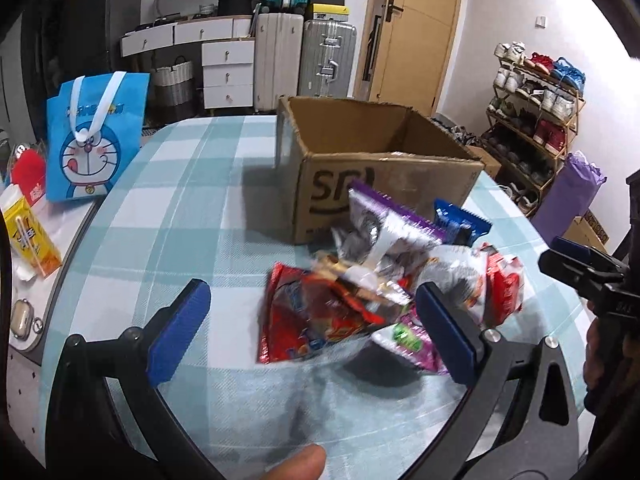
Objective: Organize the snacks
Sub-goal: 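Grasp red chip bag with left gripper while right gripper grasps balloon glue pack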
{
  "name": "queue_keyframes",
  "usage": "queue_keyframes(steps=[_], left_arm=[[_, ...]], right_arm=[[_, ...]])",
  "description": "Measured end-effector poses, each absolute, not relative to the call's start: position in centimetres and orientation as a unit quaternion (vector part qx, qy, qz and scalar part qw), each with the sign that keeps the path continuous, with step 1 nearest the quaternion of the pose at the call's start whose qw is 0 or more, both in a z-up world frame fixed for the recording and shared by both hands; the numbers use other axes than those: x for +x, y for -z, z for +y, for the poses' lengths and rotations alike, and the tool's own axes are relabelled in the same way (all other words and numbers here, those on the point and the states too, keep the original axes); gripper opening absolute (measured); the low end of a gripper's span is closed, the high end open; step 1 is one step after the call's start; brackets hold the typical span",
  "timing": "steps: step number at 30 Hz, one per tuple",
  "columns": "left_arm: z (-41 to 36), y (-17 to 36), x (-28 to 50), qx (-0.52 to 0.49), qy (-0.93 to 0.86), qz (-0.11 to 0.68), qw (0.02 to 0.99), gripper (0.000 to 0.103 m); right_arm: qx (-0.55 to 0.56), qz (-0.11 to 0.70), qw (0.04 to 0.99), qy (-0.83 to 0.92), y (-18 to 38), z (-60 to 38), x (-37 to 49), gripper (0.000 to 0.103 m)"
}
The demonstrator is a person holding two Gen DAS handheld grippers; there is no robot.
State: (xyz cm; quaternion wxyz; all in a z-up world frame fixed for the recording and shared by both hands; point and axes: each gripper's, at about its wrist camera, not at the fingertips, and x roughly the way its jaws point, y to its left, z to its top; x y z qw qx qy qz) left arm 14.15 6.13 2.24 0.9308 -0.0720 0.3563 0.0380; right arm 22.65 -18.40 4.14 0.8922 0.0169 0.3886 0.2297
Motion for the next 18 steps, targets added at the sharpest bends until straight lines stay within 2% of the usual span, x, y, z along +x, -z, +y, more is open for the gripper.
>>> queue_keyframes(steps=[18], left_arm=[[7.4,0.5,14.8,-0.098,-0.050,0.394,0.912,0.102]], right_arm=[[0.002,0.449,0.868,-0.211,0.0,-18.7,23.0,0.103]])
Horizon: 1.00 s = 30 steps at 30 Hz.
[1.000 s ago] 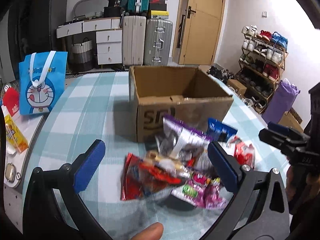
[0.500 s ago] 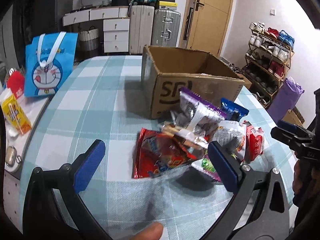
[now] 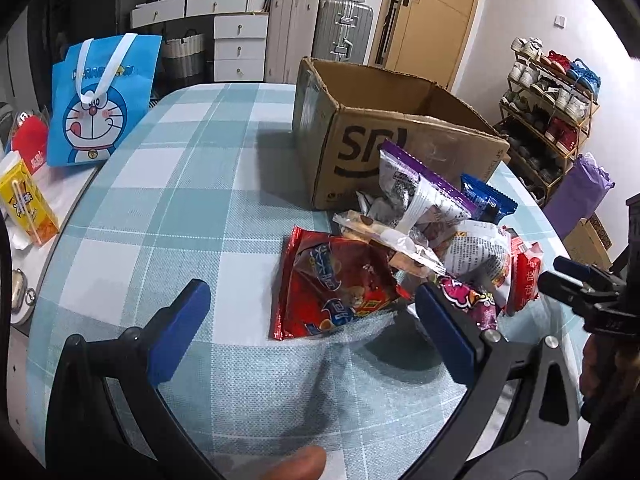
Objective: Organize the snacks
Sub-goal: 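Grasp red chip bag with left gripper while right gripper grasps balloon glue pack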
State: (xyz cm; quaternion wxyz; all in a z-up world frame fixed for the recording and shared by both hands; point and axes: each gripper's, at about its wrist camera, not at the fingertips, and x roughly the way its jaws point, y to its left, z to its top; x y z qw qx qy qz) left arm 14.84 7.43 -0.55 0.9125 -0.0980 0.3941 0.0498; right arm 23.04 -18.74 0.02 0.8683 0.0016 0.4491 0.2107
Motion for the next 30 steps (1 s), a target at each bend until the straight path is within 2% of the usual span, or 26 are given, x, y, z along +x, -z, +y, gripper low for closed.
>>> queue_keyframes(steps=[19,26,27,30], left_arm=[[8.7,1.7,18.0,-0.088,-0.057,0.412,0.905,0.102],[10.0,2.6,18.4,-0.114,-0.043,0.424,0.897,0.102],[9.9,2.9,18.6,-0.115,-0.040,0.428,0.895,0.102],[9.8,3.6,19.1,-0.121,-0.036,0.439,0.890,0.102]], right_arm=[[-0.008,0.468,0.860,-0.206,1.7,-17.7,23.5,0.102],[-0.006,0.473,0.856,-0.207,1.9,-17.9,23.8,0.102],[-0.005,0.474,0.856,-0.208,2.1,-18.0,23.8,0.102],[-0.003,0.478,0.852,-0.212,2.3,-17.9,23.8,0.092]])
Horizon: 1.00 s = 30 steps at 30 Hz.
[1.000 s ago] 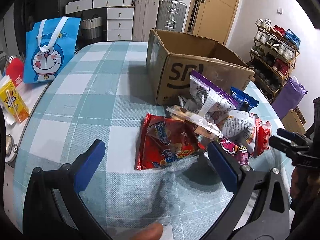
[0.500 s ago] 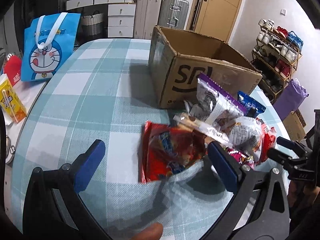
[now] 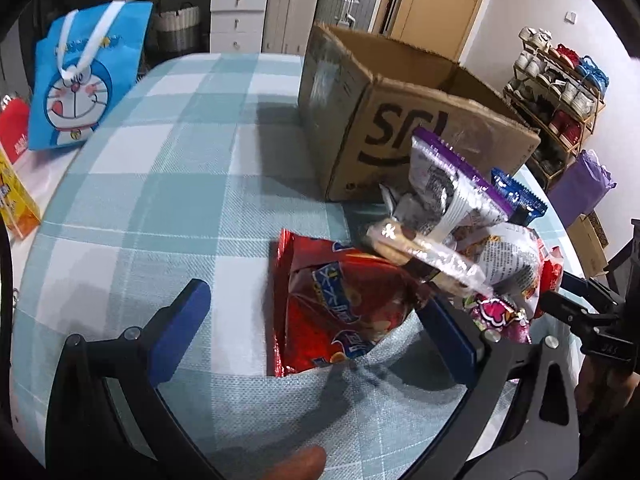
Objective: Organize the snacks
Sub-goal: 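Grasp red chip bag with left gripper while right gripper grasps balloon glue pack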
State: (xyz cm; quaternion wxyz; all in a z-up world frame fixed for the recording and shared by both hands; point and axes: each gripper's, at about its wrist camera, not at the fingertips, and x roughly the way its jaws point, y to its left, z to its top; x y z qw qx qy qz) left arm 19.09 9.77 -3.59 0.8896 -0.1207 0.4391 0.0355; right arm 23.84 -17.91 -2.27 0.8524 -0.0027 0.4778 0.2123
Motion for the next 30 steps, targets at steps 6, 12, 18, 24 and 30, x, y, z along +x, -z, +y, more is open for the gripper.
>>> queue_keyframes(steps=[6,12,18,24,30], left_arm=[[10.4,4.6,19.6,-0.160,-0.017,0.451,0.878,0.096],[10.4,4.7,19.5,-0.173,0.006,0.445,0.879,0.073],[10.0,4.2,18.8,-0.166,0.012,0.431,0.887,0.056],[9.7,3.8,18.0,-0.162,0.016,0.420,0.893,0.044],[9.9,3.3,17.0,-0.166,0.013,0.412,0.896,0.043]], right_arm=[[0.000,0.479,0.851,-0.215,2.3,-17.9,23.8,0.087],[0.000,0.478,0.851,-0.216,2.2,-17.8,23.8,0.086],[-0.002,0.483,0.846,-0.227,2.3,-17.5,23.6,0.072],[0.008,0.481,0.847,-0.228,2.0,-17.8,23.1,0.066],[0.009,0.476,0.848,-0.232,1.6,-17.8,23.0,0.063]])
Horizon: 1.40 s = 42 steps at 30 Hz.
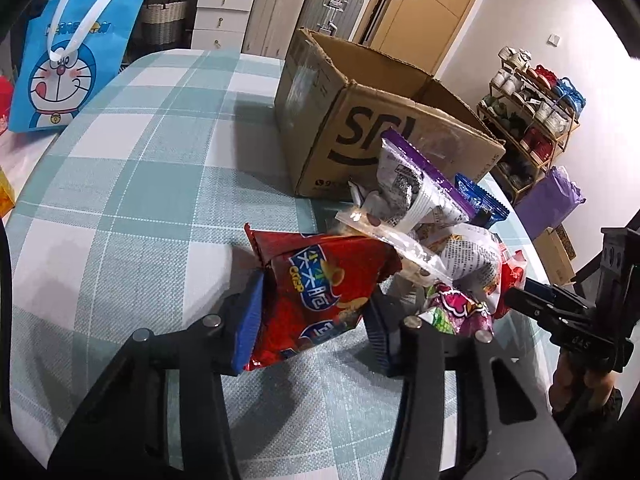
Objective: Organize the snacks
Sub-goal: 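Grasp red chip bag with left gripper while right gripper grasps balloon glue pack, then carry chip bag in left gripper while right gripper carries balloon glue pack into box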
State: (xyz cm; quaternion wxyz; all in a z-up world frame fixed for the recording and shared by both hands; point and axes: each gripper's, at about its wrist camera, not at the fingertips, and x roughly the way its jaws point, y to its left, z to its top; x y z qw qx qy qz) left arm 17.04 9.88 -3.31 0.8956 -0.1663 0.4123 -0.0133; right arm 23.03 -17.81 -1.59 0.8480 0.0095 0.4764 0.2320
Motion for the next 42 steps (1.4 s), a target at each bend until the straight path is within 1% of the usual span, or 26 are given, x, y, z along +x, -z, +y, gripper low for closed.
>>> queue_keyframes(steps=[5,11,13,42], left_arm=[[10.2,2.6,16.0,-0.165,0.004,0.404,0.900,0.043],[10.4,1.6,15.2,-0.161,-0.001,0.392,0.906,0.043],[10.4,1.3,15.1,-0.161,-0.002,0.389,0.907,0.043],[9.8,-5.3,10.9,-0.139,-0.004,0.317,0.938,0.043]], right_arm=[[0.005,0.475,0.849,-0.233,1.5,-17.6,22.8,0.061],[-0.005,0.468,0.852,-0.237,1.4,-17.3,22.5,0.050],[-0.005,0.463,0.854,-0.239,1.3,-17.2,22.3,0.049],[0.026,0.381,0.887,-0.259,-4.6,-18.0,19.9,0.049]])
